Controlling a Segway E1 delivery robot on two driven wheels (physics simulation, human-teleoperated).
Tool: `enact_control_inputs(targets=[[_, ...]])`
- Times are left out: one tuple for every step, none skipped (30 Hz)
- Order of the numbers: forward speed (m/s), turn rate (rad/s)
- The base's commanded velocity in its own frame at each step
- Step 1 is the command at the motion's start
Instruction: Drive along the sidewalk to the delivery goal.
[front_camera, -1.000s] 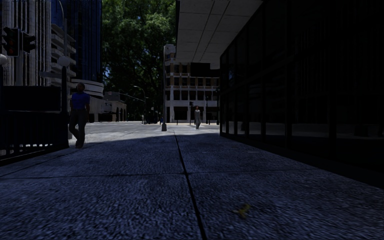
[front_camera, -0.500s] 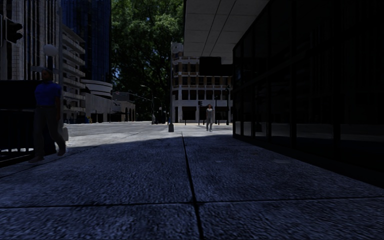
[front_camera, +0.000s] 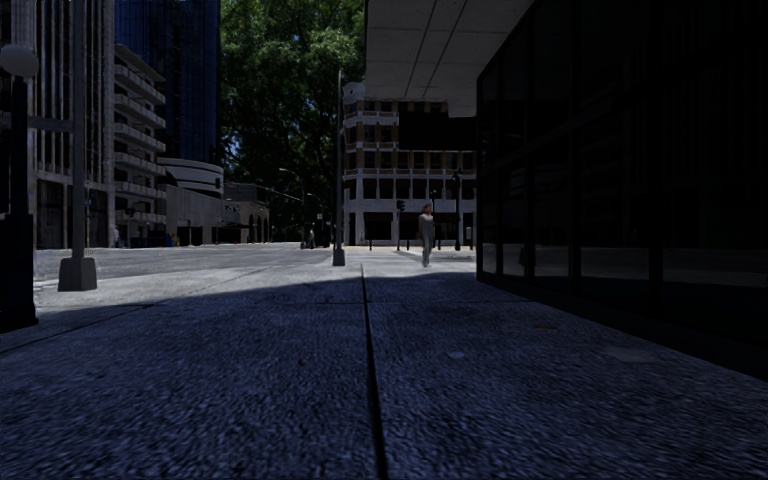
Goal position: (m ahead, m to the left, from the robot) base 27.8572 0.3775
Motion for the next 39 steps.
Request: enact_control_inputs(targets=[[2.0, 0.0], [2.0, 0.05], [2.0, 0.05], [2.0, 0.08], [2.0, 0.14], [2.0, 0.18], [2.0, 0.18], [2.0, 0.19], [2.0, 0.19], [2.0, 0.13], [2.0, 0.13], [2.0, 0.0], [2.0, 0.0], [2.0, 0.0], [2.0, 0.0], [2.0, 0.0], [2.0, 0.0], [2.0, 0.0], [2.0, 0.0], [2.0, 0.0], [2.0, 0.0], [2.0, 0.0], [2.0, 0.0], [2.0, 0.0], [2.0, 0.0], [2.0, 0.0], [2.0, 0.0], [2.0, 0.0], [2.0, 0.0], [2.0, 0.0], [2.0, 0.0], [2.0, 0.0], [2.0, 0.0], [2.0, 0.0], [2.0, 0.0], [2.0, 0.0], [2.0, 0.0], [2.0, 0.0], [2.0, 0.0]])
